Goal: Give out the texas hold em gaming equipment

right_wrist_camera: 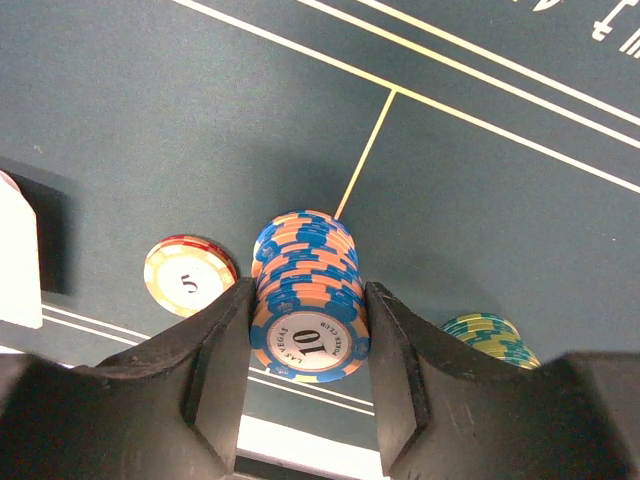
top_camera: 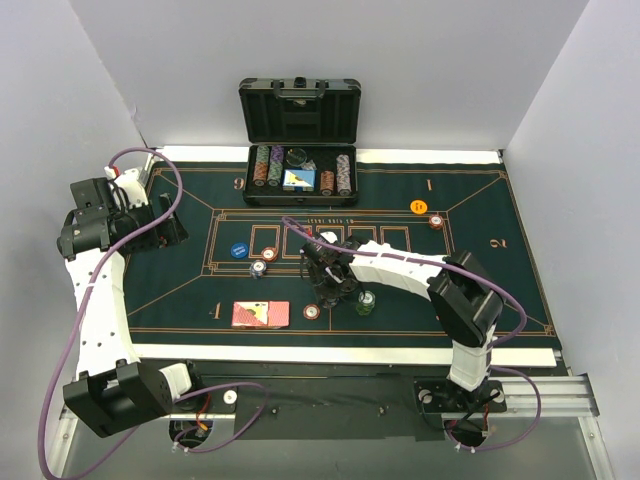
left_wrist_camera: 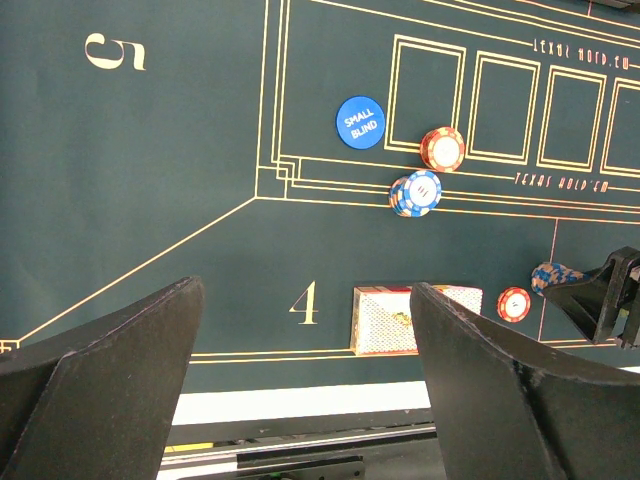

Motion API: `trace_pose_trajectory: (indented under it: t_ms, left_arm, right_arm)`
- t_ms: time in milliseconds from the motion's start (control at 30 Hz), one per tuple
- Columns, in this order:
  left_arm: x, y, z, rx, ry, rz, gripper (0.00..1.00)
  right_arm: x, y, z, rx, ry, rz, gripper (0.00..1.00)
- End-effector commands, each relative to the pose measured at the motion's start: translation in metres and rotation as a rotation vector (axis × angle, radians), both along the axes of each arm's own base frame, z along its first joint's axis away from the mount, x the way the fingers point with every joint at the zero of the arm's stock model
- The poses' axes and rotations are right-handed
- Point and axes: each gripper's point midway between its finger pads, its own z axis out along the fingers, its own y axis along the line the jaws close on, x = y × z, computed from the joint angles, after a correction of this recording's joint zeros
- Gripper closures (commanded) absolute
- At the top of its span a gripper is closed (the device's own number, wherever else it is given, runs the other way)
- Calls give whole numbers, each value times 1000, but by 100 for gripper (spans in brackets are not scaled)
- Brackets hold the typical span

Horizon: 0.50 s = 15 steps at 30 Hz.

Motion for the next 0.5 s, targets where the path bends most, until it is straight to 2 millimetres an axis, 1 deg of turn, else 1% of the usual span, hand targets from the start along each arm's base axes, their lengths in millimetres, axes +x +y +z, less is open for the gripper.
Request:
trace_pose_trajectory:
  t_ms: [0,100,200,467]
  left_arm:
    - [2,4,18,37,-65,-6,4]
    - [2,3,19,36,-67,-7,4]
    - [2,4,18,38,-64,-8,4]
    - [3,4,19,31,-67,-4,4]
  right_arm:
    - [2,0,23,21,-18,-17,62]
    - [2,2,25,31,-15,-17,64]
    - [2,4,31,48,-18,-18,65]
    - [11,9,67,96,-63,-15,66]
